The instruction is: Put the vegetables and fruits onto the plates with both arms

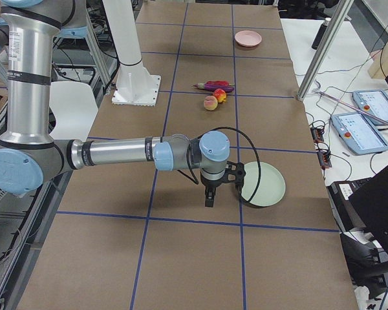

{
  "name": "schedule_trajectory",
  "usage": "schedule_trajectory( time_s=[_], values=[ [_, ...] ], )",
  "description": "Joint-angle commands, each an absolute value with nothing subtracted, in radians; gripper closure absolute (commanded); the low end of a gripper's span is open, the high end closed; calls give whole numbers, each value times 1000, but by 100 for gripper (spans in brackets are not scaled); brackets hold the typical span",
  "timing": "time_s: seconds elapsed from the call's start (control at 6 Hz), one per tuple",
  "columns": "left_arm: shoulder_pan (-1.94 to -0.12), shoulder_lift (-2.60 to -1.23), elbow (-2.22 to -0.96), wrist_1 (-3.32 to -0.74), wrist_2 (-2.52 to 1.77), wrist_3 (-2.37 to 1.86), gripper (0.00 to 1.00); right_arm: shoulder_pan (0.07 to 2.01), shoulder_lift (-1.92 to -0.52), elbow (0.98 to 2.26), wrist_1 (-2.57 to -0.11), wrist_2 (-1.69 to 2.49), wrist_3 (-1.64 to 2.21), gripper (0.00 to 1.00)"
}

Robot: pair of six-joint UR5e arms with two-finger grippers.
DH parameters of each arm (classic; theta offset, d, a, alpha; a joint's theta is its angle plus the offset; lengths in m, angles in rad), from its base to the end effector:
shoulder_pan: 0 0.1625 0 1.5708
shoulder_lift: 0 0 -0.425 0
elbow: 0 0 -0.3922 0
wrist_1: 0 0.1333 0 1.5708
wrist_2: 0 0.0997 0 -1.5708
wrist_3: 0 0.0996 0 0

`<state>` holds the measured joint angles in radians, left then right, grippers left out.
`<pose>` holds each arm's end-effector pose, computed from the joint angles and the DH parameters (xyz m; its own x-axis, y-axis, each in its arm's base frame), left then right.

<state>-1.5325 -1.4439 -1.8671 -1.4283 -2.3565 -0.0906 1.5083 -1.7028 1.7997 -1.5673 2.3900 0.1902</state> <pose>-0.0462 -0.4364 0.5857 0.7062 -0.0445 -0.7066 0.0257 0.9990 -0.0372 0.0329 -0.4434 0.6035 0.6764 0.0741 0.7328 -0.0669 0.9970 -0.0390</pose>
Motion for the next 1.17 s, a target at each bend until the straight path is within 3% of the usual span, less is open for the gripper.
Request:
schedule_trajectory(
  time_s=[0.0, 0.67, 1.0],
  values=[
    [-1529, -1448, -1874, -1428, -2359, -95, 0, 1528, -1710, 1822, -1566, 2393, 190, 0],
    [-1522, -1451, -1853, -1434, -2373, -94, 0, 1505, -1715, 1822, -1552, 2477, 192, 0],
    [-1514, -1450, -1851, -1456, -2479, -94, 0, 1403, -1712, 1832, -1382, 2520, 230, 0]
  ],
)
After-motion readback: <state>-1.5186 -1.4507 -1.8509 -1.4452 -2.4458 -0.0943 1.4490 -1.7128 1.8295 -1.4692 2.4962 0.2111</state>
